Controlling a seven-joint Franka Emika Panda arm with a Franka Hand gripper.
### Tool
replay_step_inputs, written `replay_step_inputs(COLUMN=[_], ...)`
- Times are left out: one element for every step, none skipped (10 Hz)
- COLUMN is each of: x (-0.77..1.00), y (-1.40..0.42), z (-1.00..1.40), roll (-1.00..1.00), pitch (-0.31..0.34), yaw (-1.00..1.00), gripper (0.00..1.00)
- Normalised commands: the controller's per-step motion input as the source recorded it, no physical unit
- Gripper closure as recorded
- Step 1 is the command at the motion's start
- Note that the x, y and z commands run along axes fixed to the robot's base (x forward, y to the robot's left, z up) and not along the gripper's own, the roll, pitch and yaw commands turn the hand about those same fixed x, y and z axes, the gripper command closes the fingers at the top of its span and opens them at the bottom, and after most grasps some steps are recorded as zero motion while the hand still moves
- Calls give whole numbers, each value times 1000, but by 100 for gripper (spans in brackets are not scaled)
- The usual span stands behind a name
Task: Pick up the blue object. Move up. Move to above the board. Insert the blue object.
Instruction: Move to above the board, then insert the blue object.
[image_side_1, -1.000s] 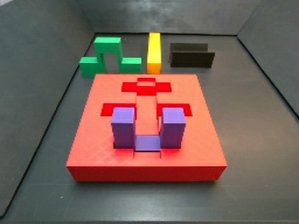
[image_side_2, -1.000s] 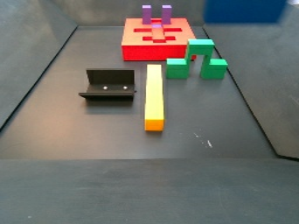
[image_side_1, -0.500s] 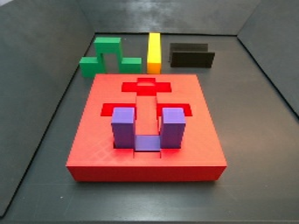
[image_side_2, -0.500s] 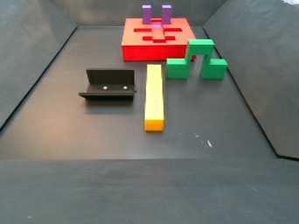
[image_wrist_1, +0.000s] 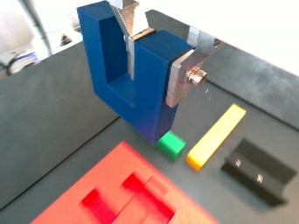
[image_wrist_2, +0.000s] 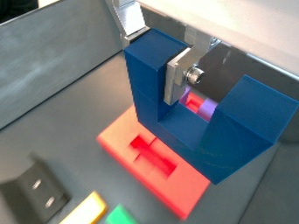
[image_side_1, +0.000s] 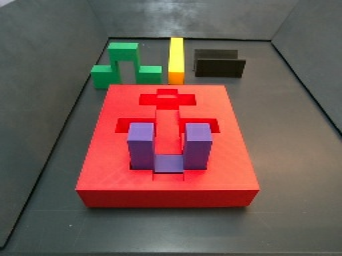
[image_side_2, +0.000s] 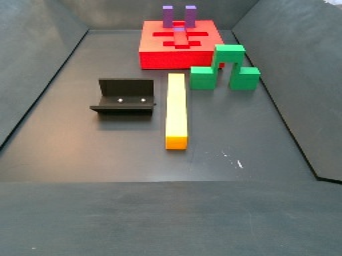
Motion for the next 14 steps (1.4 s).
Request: replay_step_inputs(x=[244, 167, 92, 57, 509, 1000, 1000, 1000, 1000, 1000, 931, 769, 714, 583], y=[-933, -567, -214, 0, 0, 177, 211, 283, 271, 211, 200, 143, 134, 26], z=[136, 93, 50, -26, -391, -740, -866, -951, -883, -823, -794, -829, -831, -751], roll=[1, 7, 9, 0, 4, 14, 0, 0, 59, 190, 209, 194, 191, 207], pitch=[149, 146, 109, 7, 119, 220, 106, 44, 4, 0, 3, 7, 0, -21], yaw=[11, 8, 8, 0, -40, 0, -34, -49, -80, -77, -71, 0, 0, 0], gripper=[100, 100, 100, 100, 100, 100, 100, 100, 100, 100, 100, 100, 100, 100])
